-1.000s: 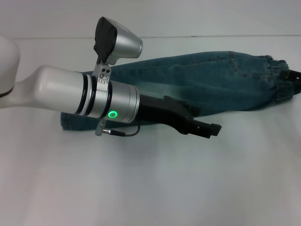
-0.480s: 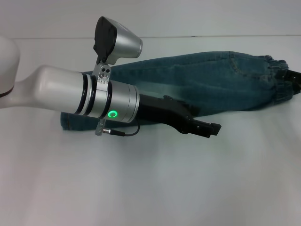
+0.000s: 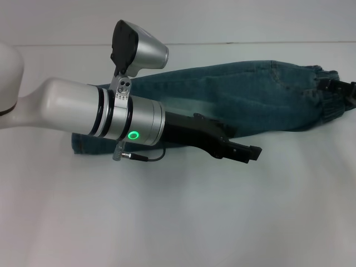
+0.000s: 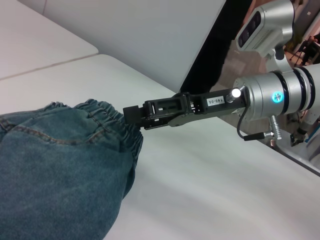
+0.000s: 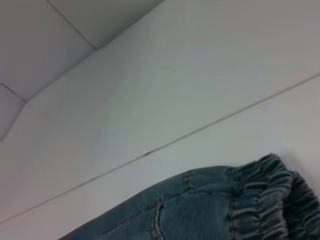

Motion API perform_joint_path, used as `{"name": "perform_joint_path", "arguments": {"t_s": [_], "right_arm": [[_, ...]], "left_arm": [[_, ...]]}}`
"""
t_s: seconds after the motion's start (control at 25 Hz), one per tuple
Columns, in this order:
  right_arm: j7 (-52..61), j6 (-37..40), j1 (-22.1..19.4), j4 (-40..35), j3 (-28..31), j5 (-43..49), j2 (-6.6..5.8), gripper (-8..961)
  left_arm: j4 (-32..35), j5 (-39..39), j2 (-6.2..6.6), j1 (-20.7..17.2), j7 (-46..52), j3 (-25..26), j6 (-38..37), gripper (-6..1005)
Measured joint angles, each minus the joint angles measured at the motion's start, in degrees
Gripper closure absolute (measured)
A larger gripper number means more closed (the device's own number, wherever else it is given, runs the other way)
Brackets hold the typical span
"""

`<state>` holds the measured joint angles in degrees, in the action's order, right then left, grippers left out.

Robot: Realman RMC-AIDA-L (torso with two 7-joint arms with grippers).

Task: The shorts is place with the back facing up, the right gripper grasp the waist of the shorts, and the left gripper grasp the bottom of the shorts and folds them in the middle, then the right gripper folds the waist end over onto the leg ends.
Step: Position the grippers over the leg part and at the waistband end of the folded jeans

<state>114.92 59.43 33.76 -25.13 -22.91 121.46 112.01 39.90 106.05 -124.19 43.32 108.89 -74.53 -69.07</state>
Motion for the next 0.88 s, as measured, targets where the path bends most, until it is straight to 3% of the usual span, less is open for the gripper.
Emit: {"name": "perform_joint_path", "arguments": {"t_s": [0.8,0.88], "right_arm": [[-1.65,-1.08,-1.3,0.73,0.68,0.01,0.95,73],[-1.59,-1.63,-1.34,0.76,1.0,-0.15,0.95,139]], "left_arm": [[0.0,0.1,0.0,0.05,-0.09,0.0,0.0,152],[0.0,0.1,0.0,0.0,-0.09,0.01,0.01,152]]}}
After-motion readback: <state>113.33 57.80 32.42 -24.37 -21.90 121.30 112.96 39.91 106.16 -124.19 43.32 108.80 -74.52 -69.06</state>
